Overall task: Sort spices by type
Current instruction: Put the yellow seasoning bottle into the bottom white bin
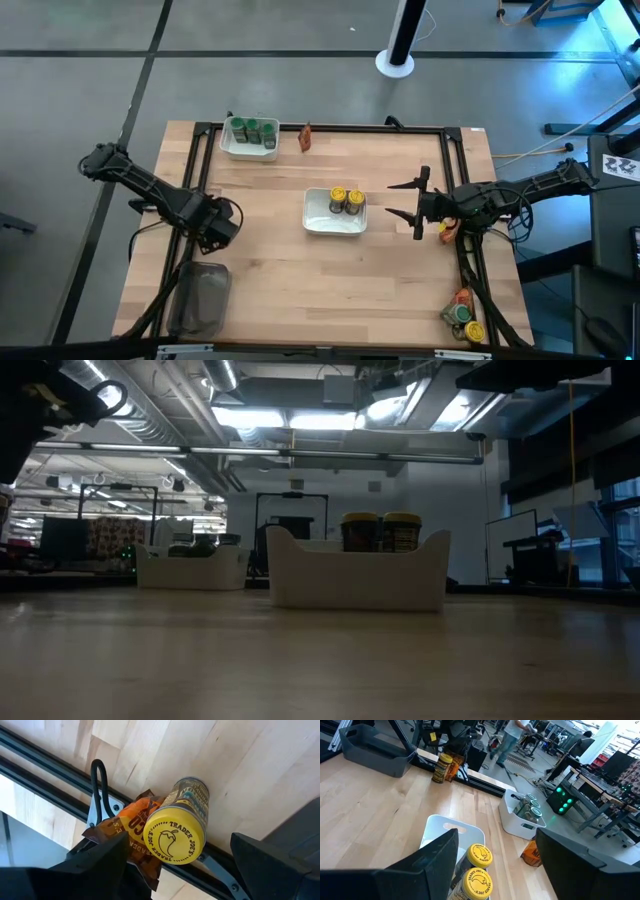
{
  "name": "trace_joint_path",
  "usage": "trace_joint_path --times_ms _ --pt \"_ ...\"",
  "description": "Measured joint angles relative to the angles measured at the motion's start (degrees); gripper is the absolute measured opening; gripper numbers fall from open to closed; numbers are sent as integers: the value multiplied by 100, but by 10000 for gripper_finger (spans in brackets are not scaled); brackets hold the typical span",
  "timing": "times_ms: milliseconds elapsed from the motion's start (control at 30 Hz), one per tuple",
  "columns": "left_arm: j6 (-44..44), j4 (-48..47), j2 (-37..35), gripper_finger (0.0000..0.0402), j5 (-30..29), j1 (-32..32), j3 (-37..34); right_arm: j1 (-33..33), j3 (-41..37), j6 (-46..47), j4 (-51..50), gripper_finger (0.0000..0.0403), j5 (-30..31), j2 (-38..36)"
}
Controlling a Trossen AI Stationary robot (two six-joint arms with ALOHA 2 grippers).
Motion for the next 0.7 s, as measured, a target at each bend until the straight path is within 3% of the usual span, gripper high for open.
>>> trace_joint_path --times_ms 333,700 --pt "48 26 0 331 -33 2 -29 0 0 0 0 264 0 -1" --pt "5 261 2 331 205 -22 -620 0 0 0 7 264 0 -1"
